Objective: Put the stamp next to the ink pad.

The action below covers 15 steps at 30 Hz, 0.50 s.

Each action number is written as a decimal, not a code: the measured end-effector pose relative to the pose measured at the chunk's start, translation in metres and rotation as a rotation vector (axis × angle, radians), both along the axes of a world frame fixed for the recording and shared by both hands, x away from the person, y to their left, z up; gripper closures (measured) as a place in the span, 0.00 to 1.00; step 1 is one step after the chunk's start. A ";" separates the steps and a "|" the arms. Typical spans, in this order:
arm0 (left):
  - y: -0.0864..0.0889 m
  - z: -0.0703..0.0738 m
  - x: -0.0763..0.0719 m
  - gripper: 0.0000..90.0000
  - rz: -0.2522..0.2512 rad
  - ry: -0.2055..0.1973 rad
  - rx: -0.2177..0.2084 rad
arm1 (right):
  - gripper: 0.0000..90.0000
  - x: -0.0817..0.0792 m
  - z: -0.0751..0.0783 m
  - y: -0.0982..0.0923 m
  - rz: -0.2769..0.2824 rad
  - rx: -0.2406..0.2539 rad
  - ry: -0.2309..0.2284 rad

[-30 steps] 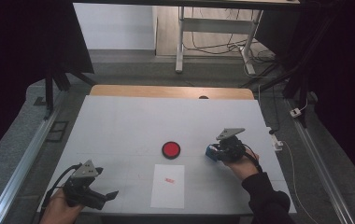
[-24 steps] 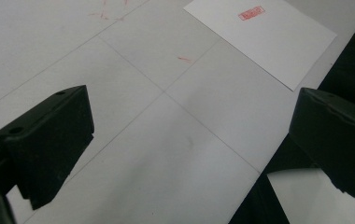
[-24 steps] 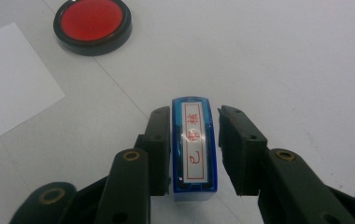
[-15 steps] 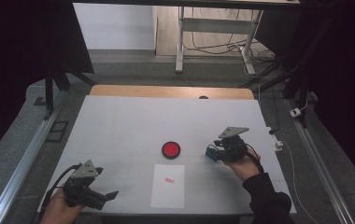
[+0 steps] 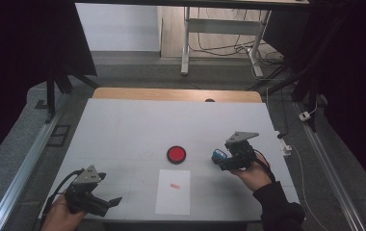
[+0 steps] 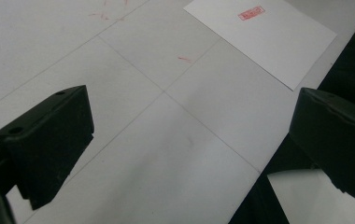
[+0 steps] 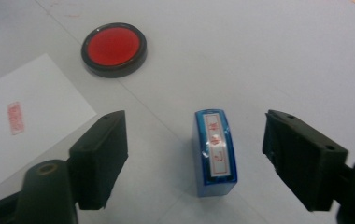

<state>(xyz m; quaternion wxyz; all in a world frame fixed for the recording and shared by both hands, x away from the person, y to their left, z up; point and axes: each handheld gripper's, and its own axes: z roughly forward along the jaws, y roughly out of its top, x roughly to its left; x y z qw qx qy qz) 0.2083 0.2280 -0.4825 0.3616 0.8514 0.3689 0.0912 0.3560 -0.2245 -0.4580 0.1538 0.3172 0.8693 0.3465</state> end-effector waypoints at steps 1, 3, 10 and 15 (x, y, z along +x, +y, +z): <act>0.000 0.000 0.000 0.00 0.000 0.001 0.001 | 0.22 -0.002 0.001 0.000 -0.003 0.009 0.003; 0.000 0.000 0.000 0.00 -0.001 0.001 0.003 | 0.19 -0.007 0.003 0.001 -0.012 0.006 -0.003; -0.001 0.000 0.000 0.00 -0.005 -0.001 0.007 | 0.07 -0.025 0.006 0.003 -0.020 0.007 -0.011; -0.001 0.000 0.000 0.00 -0.005 0.000 0.007 | 0.01 -0.035 0.008 -0.001 -0.019 0.034 -0.015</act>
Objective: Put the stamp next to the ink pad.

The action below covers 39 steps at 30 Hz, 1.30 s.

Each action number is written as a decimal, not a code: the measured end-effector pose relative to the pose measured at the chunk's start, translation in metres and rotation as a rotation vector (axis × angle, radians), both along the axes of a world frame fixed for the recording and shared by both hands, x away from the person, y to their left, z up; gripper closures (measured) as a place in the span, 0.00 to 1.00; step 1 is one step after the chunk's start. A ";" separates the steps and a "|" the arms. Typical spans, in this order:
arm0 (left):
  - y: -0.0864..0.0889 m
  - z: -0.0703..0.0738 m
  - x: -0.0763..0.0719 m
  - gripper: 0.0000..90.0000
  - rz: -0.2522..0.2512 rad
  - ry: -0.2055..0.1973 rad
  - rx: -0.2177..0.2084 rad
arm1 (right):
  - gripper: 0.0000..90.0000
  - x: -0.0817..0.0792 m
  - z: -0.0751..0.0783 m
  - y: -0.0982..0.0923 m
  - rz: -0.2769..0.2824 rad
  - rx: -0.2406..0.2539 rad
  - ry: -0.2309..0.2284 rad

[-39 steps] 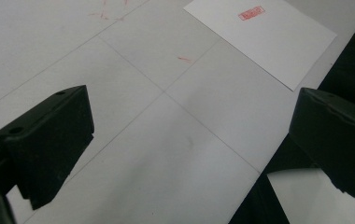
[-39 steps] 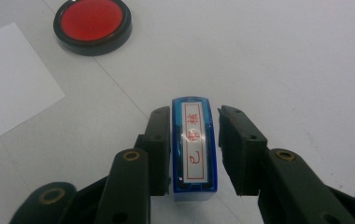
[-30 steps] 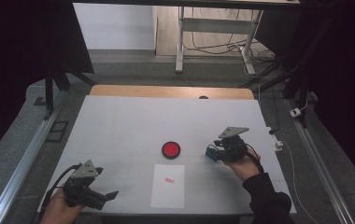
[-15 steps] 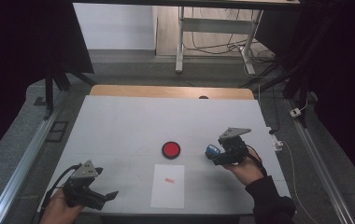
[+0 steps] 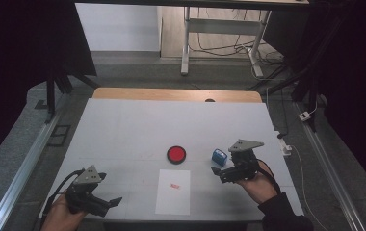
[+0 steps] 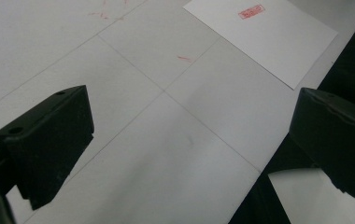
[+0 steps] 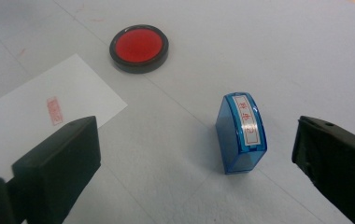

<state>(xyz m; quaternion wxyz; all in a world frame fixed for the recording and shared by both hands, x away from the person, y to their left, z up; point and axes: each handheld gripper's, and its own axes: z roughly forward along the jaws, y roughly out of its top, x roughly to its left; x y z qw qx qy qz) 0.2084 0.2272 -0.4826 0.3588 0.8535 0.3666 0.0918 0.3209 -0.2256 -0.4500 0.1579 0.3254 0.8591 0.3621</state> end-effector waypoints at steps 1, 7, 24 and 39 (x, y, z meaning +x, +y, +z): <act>0.000 0.000 0.000 0.00 0.000 0.000 0.000 | 0.01 -0.002 0.001 -0.001 -0.001 0.006 -0.005; 0.000 0.000 0.000 0.00 0.000 0.000 -0.001 | 0.00 -0.014 0.003 -0.009 -0.030 0.021 -0.041; 0.000 0.000 0.000 0.00 0.007 0.004 -0.008 | 0.00 -0.049 0.005 -0.042 -0.142 0.068 -0.056; 0.004 0.000 0.000 0.00 0.027 0.000 -0.045 | 0.00 -0.076 -0.001 -0.070 -0.209 0.066 0.005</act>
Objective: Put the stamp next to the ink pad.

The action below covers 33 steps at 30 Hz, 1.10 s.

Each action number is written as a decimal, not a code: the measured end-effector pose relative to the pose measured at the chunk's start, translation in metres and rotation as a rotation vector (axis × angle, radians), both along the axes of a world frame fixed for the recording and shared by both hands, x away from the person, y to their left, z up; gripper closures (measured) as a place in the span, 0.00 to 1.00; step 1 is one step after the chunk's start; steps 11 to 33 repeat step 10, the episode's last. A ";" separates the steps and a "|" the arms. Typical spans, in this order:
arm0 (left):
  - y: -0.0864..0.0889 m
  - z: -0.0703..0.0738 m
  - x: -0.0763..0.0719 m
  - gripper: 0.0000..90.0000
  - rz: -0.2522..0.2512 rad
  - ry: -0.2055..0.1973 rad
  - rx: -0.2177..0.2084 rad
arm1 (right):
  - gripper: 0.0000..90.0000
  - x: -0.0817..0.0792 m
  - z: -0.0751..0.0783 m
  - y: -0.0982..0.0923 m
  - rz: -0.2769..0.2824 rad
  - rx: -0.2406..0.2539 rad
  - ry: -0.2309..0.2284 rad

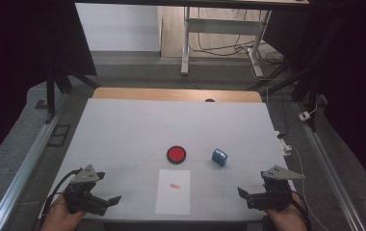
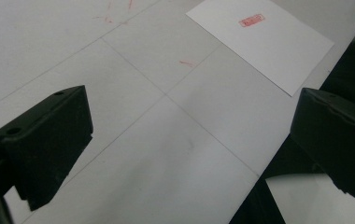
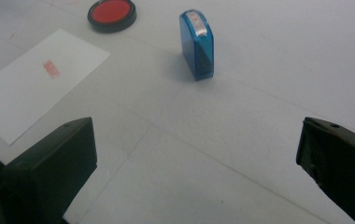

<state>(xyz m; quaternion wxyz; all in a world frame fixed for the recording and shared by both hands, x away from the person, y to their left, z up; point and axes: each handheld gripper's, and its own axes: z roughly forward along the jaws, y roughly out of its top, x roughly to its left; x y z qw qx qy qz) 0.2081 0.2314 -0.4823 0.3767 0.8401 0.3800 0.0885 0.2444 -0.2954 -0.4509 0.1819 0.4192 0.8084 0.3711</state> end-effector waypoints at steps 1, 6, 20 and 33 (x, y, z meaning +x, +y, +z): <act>0.000 0.000 0.000 0.00 0.001 0.000 -0.002 | 0.00 -0.001 -0.001 0.000 0.004 -0.003 0.009; 0.001 0.000 0.000 0.00 0.001 0.000 -0.006 | 0.00 -0.001 -0.002 -0.001 0.001 -0.013 0.029; 0.001 0.000 0.001 0.00 0.003 0.001 -0.014 | 0.00 0.000 -0.003 -0.001 0.003 -0.018 0.031; 0.001 0.000 0.001 0.00 0.003 0.001 -0.014 | 0.00 0.000 -0.003 -0.001 0.003 -0.018 0.031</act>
